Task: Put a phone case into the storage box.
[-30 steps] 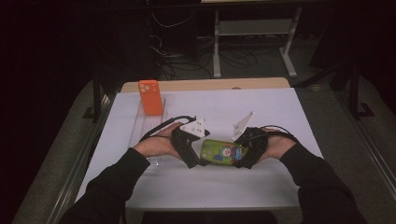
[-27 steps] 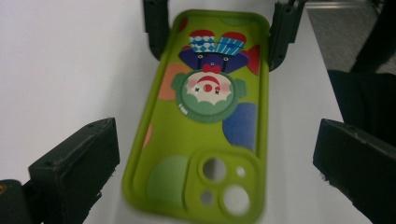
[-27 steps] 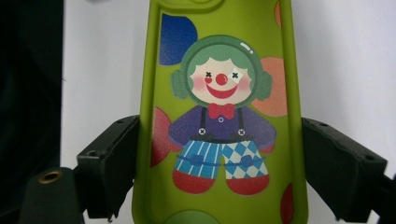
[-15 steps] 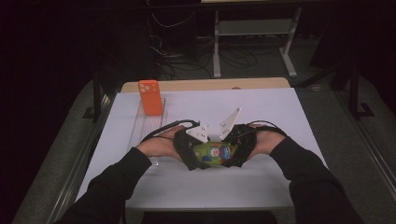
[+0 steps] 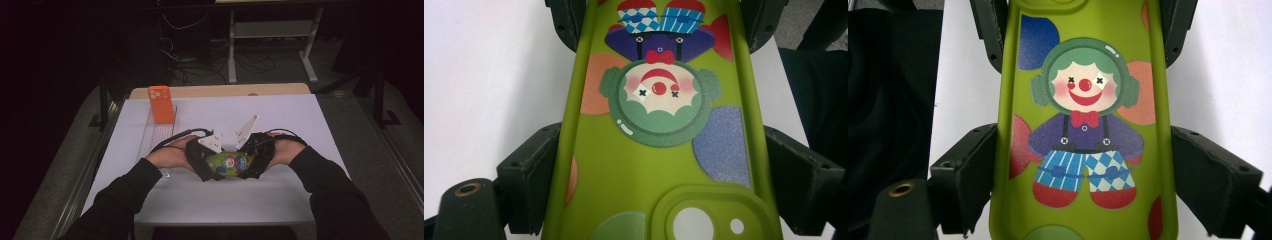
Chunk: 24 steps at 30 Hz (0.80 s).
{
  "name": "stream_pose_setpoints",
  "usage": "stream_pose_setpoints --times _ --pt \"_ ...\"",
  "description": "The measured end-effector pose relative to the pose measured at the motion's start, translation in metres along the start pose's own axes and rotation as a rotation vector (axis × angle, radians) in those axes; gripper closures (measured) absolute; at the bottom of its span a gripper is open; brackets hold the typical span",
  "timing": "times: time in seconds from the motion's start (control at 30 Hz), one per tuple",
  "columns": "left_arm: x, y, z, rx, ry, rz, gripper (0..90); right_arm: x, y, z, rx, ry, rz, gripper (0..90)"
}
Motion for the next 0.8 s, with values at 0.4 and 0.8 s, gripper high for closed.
stream_pose_setpoints --times 0.4,0.8 --pt "0.004 -0.006 0.003 -0.052 -0.02 -0.029 15.6 0.002 -0.001 0.0 0.018 0.015 0.012 6.9" --pt "0.011 -0.021 0.001 -0.248 0.092 -0.073 15.6 0.0 -0.032 0.007 0.253 -0.087 0.172 0.8"
Point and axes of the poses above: each handheld gripper's, and its own axes: x roughly forward along the jaws, y roughly out of its top, z roughly to its right, the point moved 5 cm from there along x, roughly forward along the jaws, and after that the axes turned 14 degrees about -z, right-handed, at the moved point
